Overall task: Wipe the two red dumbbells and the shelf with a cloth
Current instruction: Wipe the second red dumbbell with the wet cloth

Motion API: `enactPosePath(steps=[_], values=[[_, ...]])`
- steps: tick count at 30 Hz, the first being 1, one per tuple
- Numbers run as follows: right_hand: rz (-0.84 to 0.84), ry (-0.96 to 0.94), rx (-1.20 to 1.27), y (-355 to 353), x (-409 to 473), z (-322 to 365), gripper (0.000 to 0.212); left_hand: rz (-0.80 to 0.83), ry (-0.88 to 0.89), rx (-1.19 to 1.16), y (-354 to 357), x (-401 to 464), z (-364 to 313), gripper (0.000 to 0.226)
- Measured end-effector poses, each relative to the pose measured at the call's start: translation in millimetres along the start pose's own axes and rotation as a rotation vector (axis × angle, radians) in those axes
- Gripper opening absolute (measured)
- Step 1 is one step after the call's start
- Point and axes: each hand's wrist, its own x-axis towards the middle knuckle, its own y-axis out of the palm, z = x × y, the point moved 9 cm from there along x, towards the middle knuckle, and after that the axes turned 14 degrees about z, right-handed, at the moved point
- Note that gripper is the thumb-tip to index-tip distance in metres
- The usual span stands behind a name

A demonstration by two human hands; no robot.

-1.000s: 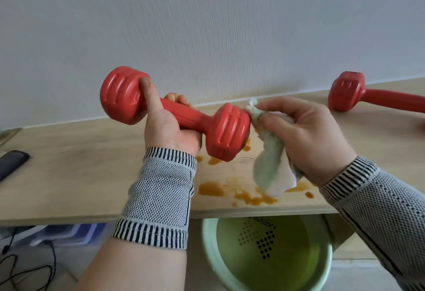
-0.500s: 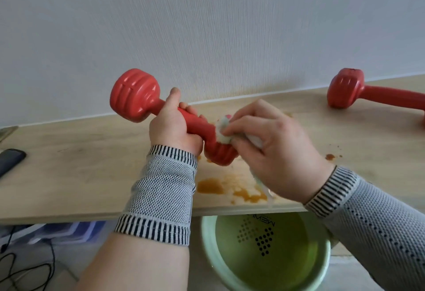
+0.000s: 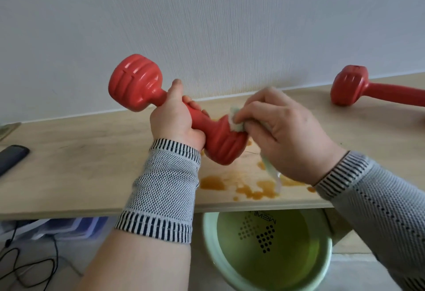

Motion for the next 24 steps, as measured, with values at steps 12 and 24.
enactPosePath(steps=[12,24], values=[[0.004,0.031,-0.044,-5.9,-2.4,-3.5,0.018,0.044,-0.023,0.014,2.4,2.2,5.3,0.024],[-0.007,0.212,0.108,-13.8,-2.8,-37.5,0.014,0.188,-0.089,-0.142,24.7,-0.4,10.9,0.023]])
